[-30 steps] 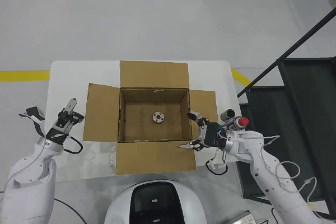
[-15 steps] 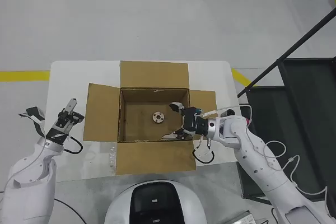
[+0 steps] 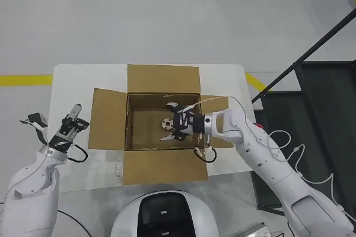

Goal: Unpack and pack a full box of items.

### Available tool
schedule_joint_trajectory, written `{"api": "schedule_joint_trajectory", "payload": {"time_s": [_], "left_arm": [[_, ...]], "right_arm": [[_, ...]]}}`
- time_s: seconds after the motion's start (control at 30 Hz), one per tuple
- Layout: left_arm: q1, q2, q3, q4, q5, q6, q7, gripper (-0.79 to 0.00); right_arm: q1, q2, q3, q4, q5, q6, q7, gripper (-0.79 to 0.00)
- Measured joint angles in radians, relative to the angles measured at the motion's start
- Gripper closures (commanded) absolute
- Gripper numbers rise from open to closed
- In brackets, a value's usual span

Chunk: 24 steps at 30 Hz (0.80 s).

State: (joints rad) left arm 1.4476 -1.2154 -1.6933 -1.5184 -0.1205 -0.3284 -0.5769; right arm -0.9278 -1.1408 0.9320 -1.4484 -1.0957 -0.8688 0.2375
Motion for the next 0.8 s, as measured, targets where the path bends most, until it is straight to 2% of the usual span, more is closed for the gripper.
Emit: {"api": "schedule_joint_trajectory", "payload": {"time_s": [0.13,0.33,0.8], "left_arm": [[0.000,0.000,0.000,0.000,0.000,0.000,0.000,-0.785],[0.000,0.000,0.000,0.000,0.000,0.000,0.000,-0.785],[0.000,0.000,0.000,0.000,0.000,0.000,0.000,-0.785]], "right_arm": [[0.140,-0.048,-0.118,0.152,0.075,0.011,0.091,-0.785],[0.237,-0.099,-0.219,0.295,0.062,0.081,0.133,-0.785],[0.236,-0.099,-0.220,0.293,0.057,0.087,0.138,-0.785]]}}
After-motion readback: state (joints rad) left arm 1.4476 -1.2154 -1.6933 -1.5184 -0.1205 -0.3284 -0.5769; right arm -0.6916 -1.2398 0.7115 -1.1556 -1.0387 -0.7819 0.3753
